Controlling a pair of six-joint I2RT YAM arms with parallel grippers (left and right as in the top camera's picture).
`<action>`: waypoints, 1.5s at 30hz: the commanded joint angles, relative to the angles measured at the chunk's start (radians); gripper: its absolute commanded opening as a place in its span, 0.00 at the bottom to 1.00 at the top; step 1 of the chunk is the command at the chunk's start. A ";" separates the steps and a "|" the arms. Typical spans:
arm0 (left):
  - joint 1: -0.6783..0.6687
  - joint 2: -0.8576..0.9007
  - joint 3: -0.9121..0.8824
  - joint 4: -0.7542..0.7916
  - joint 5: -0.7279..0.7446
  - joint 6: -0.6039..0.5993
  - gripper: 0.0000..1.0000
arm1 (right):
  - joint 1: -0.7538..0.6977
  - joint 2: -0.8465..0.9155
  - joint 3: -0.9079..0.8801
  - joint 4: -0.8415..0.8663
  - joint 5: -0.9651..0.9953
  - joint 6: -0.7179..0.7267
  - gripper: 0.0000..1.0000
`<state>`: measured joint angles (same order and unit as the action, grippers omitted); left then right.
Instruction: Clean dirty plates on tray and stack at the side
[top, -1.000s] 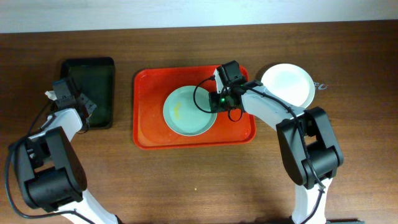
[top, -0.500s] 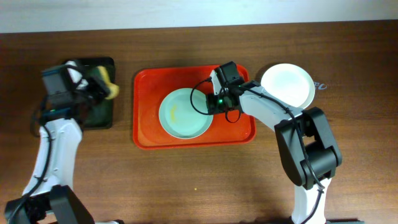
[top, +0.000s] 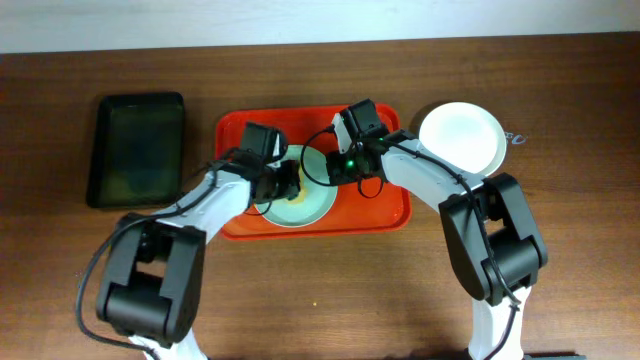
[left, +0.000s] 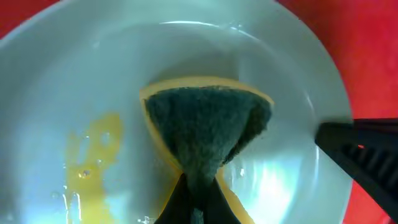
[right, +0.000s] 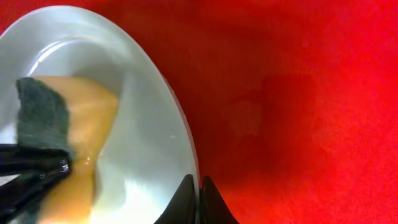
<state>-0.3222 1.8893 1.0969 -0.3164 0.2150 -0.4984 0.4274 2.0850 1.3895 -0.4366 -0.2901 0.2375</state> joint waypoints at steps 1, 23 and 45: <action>-0.002 0.014 0.001 -0.068 -0.315 -0.013 0.00 | 0.004 0.008 0.025 0.006 -0.017 0.006 0.04; 0.006 0.127 0.146 -0.206 -0.409 -0.080 0.00 | 0.004 0.008 0.030 0.003 -0.016 0.005 0.04; 0.539 -0.031 0.150 -0.035 -0.418 0.099 0.00 | 0.004 0.009 0.030 0.006 -0.013 0.005 0.04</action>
<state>0.2138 1.7702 1.2465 -0.3691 -0.2443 -0.4606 0.4355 2.1002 1.4067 -0.4328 -0.3119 0.2401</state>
